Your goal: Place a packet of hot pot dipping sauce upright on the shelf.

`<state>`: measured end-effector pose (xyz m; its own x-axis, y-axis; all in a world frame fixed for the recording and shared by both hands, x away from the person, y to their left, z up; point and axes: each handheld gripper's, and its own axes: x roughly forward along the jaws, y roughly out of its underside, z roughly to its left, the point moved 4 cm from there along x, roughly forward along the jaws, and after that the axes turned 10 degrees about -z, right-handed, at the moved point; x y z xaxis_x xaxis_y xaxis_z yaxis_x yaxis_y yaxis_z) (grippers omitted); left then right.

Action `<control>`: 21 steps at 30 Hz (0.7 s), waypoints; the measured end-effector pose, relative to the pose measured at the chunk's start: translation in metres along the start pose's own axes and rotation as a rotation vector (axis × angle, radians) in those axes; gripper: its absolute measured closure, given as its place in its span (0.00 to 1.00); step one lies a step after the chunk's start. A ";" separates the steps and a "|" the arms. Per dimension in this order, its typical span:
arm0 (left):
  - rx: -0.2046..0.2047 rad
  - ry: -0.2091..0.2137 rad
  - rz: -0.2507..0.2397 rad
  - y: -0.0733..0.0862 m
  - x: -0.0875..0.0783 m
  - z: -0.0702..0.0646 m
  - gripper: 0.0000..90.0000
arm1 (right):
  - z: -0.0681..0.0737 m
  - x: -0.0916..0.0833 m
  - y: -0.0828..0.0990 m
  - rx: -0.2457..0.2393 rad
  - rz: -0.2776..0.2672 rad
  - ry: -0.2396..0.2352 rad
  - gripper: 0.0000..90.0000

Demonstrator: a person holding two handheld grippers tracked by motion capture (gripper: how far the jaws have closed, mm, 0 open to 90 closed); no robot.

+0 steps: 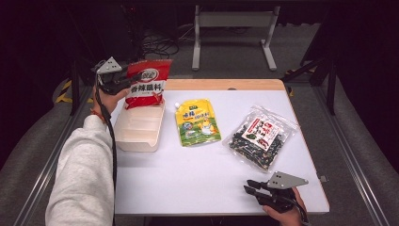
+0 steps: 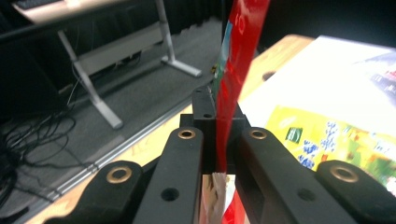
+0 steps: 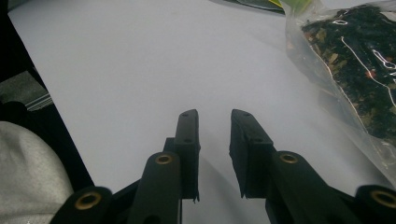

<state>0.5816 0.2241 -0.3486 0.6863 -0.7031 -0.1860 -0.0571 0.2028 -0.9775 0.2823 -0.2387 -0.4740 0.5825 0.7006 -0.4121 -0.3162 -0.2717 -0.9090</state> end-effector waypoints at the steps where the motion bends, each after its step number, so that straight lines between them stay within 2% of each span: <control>1: 0.002 -0.009 0.011 0.002 0.000 -0.002 0.94 | 0.001 0.000 0.000 -0.002 0.002 -0.002 0.80; 3: 0.017 -0.014 0.040 0.006 0.000 -0.003 0.91 | 0.001 0.001 0.000 -0.001 0.003 -0.009 0.79; 4: 0.022 -0.030 0.059 0.009 0.000 -0.003 0.88 | 0.002 0.001 0.000 -0.002 0.005 -0.012 0.79; 5: 0.016 -0.040 0.078 0.013 -0.002 -0.002 0.81 | 0.002 0.002 0.000 -0.004 0.007 -0.014 0.79; 6: 0.014 -0.029 0.082 0.016 -0.005 -0.002 0.80 | 0.002 0.002 0.000 -0.006 0.009 -0.019 0.79; 7: 0.020 -0.033 0.096 0.020 -0.007 -0.003 0.86 | 0.002 0.003 0.000 -0.008 0.009 -0.023 0.79; 8: 0.020 -0.033 0.096 0.020 -0.007 -0.003 0.86 | 0.002 0.003 0.000 -0.008 0.009 -0.023 0.79; 9: 0.028 -0.036 0.128 0.027 -0.009 -0.004 0.86 | 0.003 0.003 0.000 -0.008 0.010 -0.026 0.79; 10: 0.027 -0.019 0.137 0.029 -0.010 -0.005 0.85 | 0.003 0.004 0.000 -0.008 0.011 -0.032 0.78; 13: 0.040 -0.028 0.190 0.038 -0.012 -0.007 0.93 | 0.004 0.006 0.000 -0.015 0.016 -0.044 0.78; 15: 0.056 -0.046 0.239 0.044 -0.011 -0.009 0.92 | 0.005 0.007 -0.001 -0.018 0.018 -0.049 0.78; 16: 0.056 -0.046 0.239 0.044 -0.011 -0.009 0.90 | 0.005 0.007 -0.001 -0.019 0.019 -0.053 0.78; 17: 0.072 -0.062 0.282 0.053 -0.009 -0.009 0.91 | 0.006 0.008 -0.001 -0.022 0.021 -0.054 0.78; 18: 0.046 -0.067 0.279 0.055 -0.009 -0.007 0.92 | 0.006 0.008 -0.001 -0.022 0.023 -0.056 0.78; 20: 0.035 -0.069 0.274 0.056 -0.009 -0.006 0.92 | 0.006 0.009 -0.001 -0.022 0.023 -0.058 0.77; 21: 0.044 -0.069 0.281 0.057 -0.009 -0.006 0.92 | 0.006 0.009 -0.001 -0.021 0.023 -0.060 0.77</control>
<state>0.5681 0.2382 -0.4031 0.6955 -0.5678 -0.4402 -0.2212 0.4137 -0.8831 0.2833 -0.2280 -0.4763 0.5294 0.7317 -0.4293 -0.3131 -0.3018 -0.9005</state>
